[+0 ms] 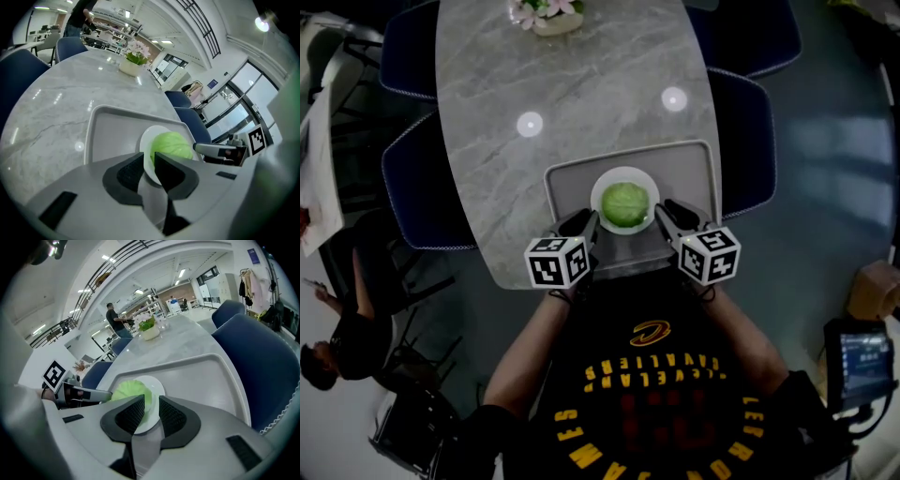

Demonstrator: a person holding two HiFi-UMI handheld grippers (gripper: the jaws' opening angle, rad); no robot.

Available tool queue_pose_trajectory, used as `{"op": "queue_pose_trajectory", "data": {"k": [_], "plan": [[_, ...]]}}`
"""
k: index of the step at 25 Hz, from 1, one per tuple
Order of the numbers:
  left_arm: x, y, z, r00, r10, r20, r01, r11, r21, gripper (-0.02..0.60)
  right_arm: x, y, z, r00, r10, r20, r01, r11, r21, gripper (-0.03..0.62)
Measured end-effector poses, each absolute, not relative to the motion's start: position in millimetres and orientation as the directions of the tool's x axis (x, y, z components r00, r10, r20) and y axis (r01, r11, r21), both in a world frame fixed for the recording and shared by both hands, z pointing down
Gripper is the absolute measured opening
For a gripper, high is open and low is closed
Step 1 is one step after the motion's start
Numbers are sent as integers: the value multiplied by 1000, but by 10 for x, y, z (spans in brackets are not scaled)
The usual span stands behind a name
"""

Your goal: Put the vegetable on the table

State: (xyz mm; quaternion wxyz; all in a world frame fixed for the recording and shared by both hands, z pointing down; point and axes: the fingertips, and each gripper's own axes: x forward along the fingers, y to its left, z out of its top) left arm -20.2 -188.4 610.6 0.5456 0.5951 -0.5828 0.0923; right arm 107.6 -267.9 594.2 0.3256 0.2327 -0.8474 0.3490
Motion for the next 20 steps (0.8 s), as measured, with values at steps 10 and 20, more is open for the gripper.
{"op": "queue_pose_trajectory", "data": {"k": [10, 20], "plan": [[-101, -1708, 6140, 331, -556, 762, -742, 345, 574, 60, 1133, -2524, 6087, -623, -101, 775, -644, 629, -436, 83], [-52, -1660, 6162, 384, -546, 745, -708, 344, 617, 60, 1132, -2466, 6130, -625, -69, 778, -653, 593, -472, 83]]}}
